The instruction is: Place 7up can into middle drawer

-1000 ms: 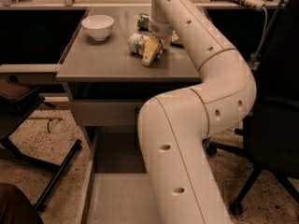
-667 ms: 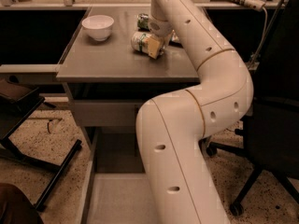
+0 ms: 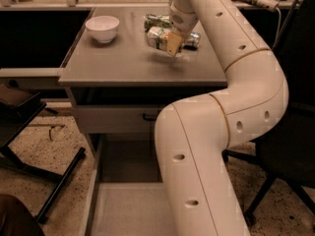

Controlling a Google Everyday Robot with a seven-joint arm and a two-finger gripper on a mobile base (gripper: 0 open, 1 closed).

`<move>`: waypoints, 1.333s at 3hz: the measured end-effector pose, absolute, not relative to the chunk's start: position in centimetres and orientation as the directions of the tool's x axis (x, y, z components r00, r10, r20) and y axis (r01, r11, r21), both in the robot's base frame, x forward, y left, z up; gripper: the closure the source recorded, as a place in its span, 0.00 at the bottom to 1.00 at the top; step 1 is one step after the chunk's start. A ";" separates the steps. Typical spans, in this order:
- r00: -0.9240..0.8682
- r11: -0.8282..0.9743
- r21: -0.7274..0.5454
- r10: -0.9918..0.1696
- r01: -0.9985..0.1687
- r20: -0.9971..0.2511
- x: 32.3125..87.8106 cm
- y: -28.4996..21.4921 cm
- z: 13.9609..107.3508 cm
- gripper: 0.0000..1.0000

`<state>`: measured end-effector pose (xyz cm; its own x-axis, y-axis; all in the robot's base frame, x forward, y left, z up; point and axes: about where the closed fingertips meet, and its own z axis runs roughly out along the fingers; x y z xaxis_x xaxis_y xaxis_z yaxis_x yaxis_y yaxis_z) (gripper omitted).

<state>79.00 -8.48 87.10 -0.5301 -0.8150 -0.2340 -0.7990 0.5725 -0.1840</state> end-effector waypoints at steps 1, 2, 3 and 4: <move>-0.518 0.560 -0.151 -0.819 -0.814 -0.245 76.5 -12.4 88.6 1.00; -0.510 0.544 -0.095 -0.825 -0.834 -0.246 72.5 -17.6 89.1 1.00; -0.469 0.502 -0.104 -0.851 -0.859 -0.234 69.6 -21.1 88.9 1.00; -0.469 0.502 -0.104 -0.851 -0.859 -0.235 69.6 -21.1 88.9 1.00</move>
Offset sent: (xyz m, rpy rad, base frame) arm -0.1849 -0.1675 0.0062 0.0685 0.2425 0.0769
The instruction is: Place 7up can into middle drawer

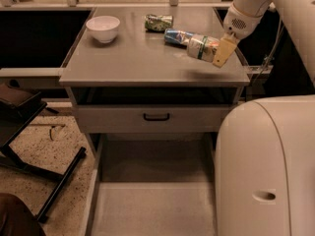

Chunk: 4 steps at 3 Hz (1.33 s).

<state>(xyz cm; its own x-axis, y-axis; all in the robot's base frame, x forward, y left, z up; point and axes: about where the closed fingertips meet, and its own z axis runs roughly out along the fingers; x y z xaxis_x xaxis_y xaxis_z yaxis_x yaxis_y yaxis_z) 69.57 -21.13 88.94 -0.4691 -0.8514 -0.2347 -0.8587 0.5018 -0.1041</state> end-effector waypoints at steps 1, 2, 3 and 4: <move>-0.467 0.496 -0.108 -0.858 -0.861 -0.214 68.3 -22.3 89.5 1.00; -0.498 0.517 -0.052 -0.844 -0.855 -0.201 64.4 -25.1 90.1 1.00; -0.525 0.536 0.029 -0.812 -0.844 -0.256 59.7 -26.5 90.8 1.00; -0.473 0.472 0.082 -0.824 -0.878 -0.312 56.6 -24.5 89.9 1.00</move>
Offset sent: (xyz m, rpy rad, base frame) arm -0.1336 -0.0831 0.0253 0.0096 0.2235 -0.0420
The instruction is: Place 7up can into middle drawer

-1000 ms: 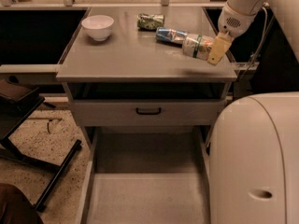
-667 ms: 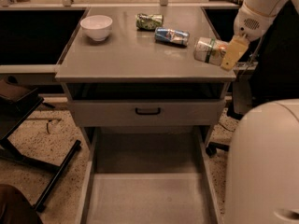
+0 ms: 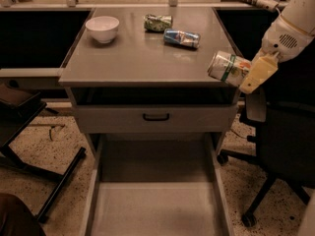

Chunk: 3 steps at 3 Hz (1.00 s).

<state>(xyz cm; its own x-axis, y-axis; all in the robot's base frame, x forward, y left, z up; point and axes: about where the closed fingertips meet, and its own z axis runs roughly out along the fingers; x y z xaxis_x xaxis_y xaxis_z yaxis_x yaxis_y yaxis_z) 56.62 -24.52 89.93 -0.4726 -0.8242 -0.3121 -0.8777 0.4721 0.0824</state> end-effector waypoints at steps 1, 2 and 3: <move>-0.371 0.344 0.140 -0.856 -0.929 -0.359 54.8 -19.8 86.4 1.00; -0.371 0.344 0.140 -0.856 -0.929 -0.359 54.8 -19.8 86.4 1.00; -0.390 0.356 0.159 -0.849 -0.921 -0.357 54.2 -19.7 84.4 1.00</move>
Offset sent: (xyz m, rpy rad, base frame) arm -0.0181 0.0362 -0.0223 0.0600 0.0236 0.1123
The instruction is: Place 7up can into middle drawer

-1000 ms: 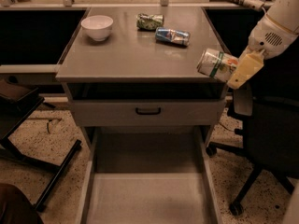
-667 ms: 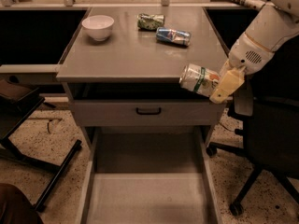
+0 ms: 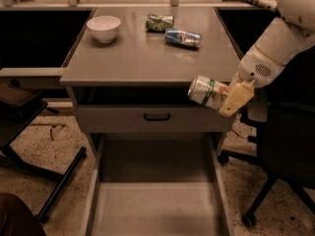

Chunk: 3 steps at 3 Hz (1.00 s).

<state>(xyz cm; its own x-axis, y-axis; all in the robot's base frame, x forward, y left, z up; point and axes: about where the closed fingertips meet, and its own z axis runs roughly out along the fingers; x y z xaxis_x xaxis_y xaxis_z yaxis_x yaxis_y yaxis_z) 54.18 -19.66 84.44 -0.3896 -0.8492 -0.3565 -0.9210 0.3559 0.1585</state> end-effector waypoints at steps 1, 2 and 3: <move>-0.451 0.414 0.179 -0.822 -0.892 -0.348 52.4 -19.6 79.9 1.00; -0.512 0.462 0.223 -0.790 -0.858 -0.336 50.1 -18.4 73.3 1.00; -0.532 0.448 0.300 -0.782 -0.842 -0.324 46.6 -15.9 67.0 1.00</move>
Offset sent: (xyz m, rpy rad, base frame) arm -0.0942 0.0297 -0.2253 0.0113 0.2010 -0.1845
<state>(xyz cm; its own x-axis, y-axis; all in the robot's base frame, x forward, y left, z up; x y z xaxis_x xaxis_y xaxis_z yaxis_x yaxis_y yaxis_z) 46.63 -15.92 66.95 -0.5317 -0.7823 -0.3245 -0.8422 0.4482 0.2996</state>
